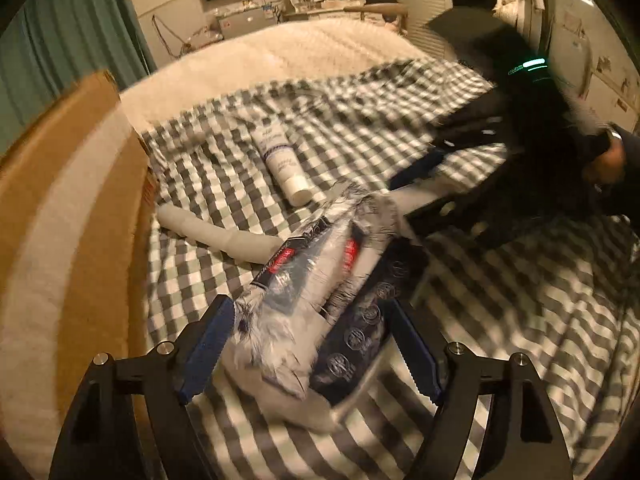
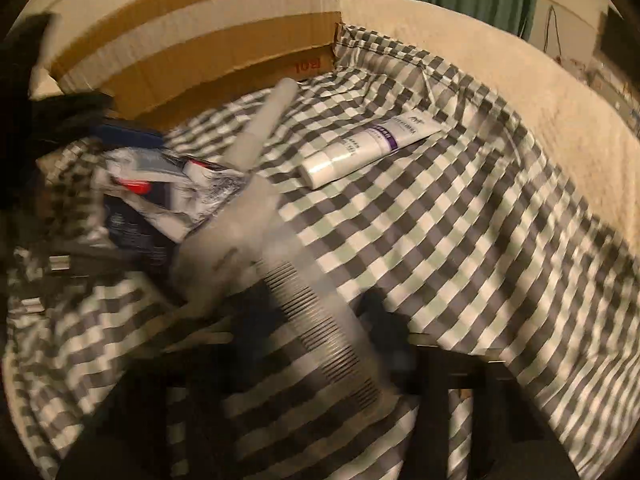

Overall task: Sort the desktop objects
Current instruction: 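Grasp the foil-wrapped packet with the left tool while the right tool grasps the white comb, then carry the foil packet and white comb into the box and release both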

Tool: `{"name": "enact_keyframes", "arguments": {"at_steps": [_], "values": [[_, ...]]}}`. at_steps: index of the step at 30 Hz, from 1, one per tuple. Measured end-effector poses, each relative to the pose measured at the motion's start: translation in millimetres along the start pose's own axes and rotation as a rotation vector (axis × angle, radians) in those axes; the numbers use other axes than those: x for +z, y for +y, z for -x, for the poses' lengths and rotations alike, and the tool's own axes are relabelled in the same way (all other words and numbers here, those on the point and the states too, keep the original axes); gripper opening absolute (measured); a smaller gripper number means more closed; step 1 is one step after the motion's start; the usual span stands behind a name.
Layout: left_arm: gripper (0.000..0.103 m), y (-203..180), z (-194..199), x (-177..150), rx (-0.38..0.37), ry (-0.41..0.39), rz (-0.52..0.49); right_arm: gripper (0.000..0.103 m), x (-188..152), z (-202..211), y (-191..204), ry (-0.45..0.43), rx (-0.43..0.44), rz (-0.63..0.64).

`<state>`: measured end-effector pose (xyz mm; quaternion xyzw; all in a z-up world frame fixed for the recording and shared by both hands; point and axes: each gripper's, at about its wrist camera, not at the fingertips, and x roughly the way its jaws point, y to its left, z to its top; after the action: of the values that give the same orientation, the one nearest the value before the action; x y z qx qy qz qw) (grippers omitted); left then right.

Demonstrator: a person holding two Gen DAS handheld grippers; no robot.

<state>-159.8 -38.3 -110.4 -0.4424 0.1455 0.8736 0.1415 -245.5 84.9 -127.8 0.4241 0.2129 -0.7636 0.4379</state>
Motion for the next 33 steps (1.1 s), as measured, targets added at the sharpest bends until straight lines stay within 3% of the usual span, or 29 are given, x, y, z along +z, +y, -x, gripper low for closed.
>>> {"name": "enact_keyframes", "arguments": {"at_steps": [3, 5, 7, 10, 15, 19, 21, 27, 31, 33], "values": [[0.081, 17, -14, -3, -0.104, 0.022, 0.117, 0.033, -9, 7, 8, 0.020, -0.045, -0.027], [0.072, 24, -15, -6, -0.145, 0.032, 0.178, 0.031, -17, 15, 14, 0.040, -0.060, -0.066], [0.045, 21, -7, -10, -0.149, 0.033, 0.175, 0.028, -25, 24, 18, 0.057, -0.063, -0.116], [0.025, 13, 8, -13, -0.145, 0.052, 0.189, 0.024, -37, 41, 24, 0.083, -0.103, -0.181], [0.020, 5, 29, -17, -0.139, 0.055, 0.219, 0.023, -61, 68, 35, 0.118, -0.141, -0.274], [0.020, 9, 64, -17, -0.181, -0.019, 0.308, 0.023, -80, 104, 43, 0.063, -0.133, -0.392], [0.020, 11, 88, -15, -0.155, -0.066, 0.327, 0.023, -78, 119, 51, 0.023, -0.133, -0.429], [0.020, 30, 170, 11, -0.081, -0.256, 0.335, 0.023, -21, 170, 77, -0.116, -0.152, -0.427], [0.020, 74, 210, 22, -0.064, -0.373, 0.402, 0.023, 42, 203, 102, -0.255, -0.082, -0.399], [0.020, 105, 217, 22, -0.015, -0.396, 0.436, 0.023, 73, 204, 111, -0.293, -0.036, -0.388]]}}
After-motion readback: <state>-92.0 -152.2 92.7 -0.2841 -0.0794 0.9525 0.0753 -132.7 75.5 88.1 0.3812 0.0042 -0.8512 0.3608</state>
